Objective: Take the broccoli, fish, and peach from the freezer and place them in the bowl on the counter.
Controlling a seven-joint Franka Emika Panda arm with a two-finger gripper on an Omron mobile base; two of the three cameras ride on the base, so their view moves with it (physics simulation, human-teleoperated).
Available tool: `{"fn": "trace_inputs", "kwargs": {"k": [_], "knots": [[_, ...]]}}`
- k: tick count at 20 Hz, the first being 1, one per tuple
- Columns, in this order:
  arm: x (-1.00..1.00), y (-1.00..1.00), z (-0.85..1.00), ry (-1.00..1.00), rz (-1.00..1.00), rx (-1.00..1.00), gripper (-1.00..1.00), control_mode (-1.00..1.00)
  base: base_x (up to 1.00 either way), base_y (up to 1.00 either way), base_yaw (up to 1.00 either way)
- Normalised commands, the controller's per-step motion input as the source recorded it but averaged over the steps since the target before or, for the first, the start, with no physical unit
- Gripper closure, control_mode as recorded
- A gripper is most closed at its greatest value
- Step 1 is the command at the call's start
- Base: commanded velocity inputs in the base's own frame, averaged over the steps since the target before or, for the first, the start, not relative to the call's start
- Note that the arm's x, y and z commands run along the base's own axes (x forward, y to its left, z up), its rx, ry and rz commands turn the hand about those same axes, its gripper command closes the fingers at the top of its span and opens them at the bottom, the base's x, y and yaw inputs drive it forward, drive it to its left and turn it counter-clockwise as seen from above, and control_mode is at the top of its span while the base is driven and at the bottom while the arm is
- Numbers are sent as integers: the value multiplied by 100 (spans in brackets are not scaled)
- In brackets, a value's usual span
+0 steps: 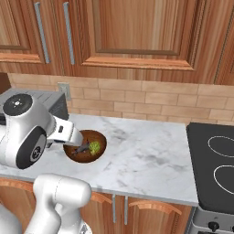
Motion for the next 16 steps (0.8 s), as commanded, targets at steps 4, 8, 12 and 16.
{"fn": "trace_inputs", "kwargs": {"k": [4, 8, 12, 16], "knots": [[0, 0, 0, 0, 0, 0, -100, 100, -27, 0, 0], [0, 0, 0, 0, 0, 0, -100, 100, -100, -5, 0], [0, 0, 0, 0, 0, 0, -100, 100, -100, -1, 0], [0, 0, 0, 0, 0, 0, -100, 100, -100, 0, 0]]}}
